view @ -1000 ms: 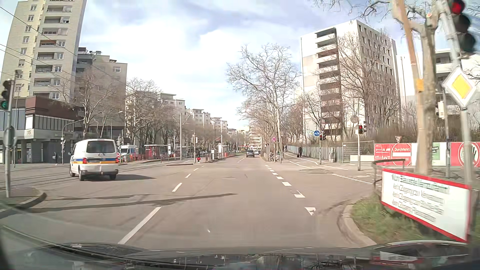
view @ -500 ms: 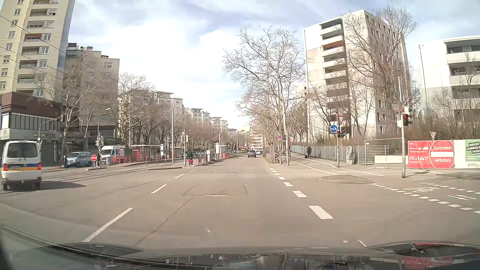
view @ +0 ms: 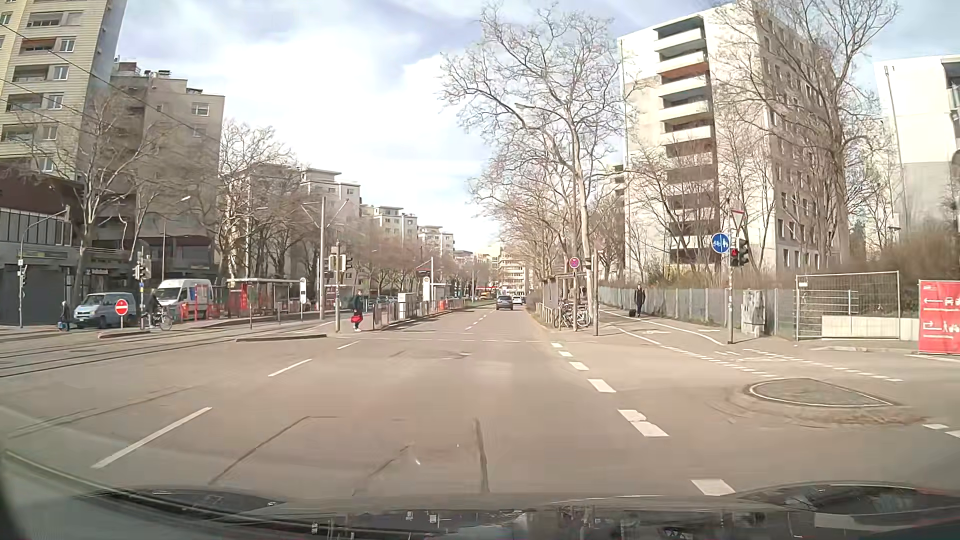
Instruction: Follow the waypoints while adhering to traffic rules and regulations
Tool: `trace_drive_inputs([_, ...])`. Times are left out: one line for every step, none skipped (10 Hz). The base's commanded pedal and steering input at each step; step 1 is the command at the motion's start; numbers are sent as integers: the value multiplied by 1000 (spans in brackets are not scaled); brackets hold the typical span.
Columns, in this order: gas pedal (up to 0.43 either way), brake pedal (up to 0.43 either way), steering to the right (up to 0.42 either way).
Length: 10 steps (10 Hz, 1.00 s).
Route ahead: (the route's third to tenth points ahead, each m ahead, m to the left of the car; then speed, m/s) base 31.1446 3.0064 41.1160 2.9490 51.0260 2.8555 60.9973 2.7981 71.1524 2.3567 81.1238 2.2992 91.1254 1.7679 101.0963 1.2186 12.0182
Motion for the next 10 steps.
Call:
trace_drive_inputs([59,0,4])
trace_drive_inputs([59,0,4])
trace_drive_inputs([59,0,4])
trace_drive_inputs([59,0,4])
trace_drive_inputs([59,0,4])
trace_drive_inputs([59,0,5])
trace_drive_inputs([59,0,4])
trace_drive_inputs([59,0,4])
trace_drive_inputs([59,0,4])
trace_drive_inputs([59,0,5])
